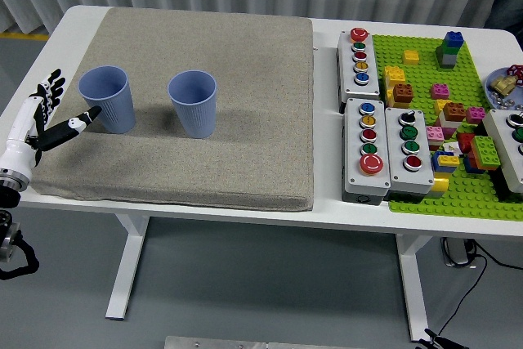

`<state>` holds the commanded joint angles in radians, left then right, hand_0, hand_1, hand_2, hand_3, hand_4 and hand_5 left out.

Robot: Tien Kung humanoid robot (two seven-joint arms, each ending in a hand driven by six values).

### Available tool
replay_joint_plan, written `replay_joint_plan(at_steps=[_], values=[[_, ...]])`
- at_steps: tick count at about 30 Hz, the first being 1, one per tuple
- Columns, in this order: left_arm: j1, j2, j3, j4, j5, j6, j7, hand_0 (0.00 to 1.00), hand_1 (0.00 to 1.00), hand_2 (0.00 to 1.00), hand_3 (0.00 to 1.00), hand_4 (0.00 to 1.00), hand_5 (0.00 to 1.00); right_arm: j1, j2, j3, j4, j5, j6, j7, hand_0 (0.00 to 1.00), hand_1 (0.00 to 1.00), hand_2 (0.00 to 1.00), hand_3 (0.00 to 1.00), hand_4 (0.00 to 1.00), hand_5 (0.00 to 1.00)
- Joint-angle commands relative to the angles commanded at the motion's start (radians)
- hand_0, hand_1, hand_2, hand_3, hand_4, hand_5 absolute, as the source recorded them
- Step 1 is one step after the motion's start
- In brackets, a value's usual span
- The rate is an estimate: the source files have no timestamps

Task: Pick cup pour cup place

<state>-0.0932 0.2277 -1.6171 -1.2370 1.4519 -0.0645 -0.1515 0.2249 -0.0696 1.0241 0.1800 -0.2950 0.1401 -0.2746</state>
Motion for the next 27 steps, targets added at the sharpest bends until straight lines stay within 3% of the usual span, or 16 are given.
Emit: replay_joint_plan(at_steps=[20,27], values=[[-0.04,-0.049,0.031,0.068,0.003,0.008,-0.014,0.958,0.972,0.998,0.998,0.922,0.357,0.004,0.001,-0.016,0.0,0.018,-0.001,0.007,0.761,0.695,0.734,0.618,0.217,0.196],[-0.077,-0.069,0.035,0.128,-0.01,0.004,-0.026,0.954,0.967,0.998,0.998,0.921,0.361,0.005,0.001,-0.018,0.0,0.022,-0.001,0.01,0.761,0.695,0.734,0.617,0.217,0.194]])
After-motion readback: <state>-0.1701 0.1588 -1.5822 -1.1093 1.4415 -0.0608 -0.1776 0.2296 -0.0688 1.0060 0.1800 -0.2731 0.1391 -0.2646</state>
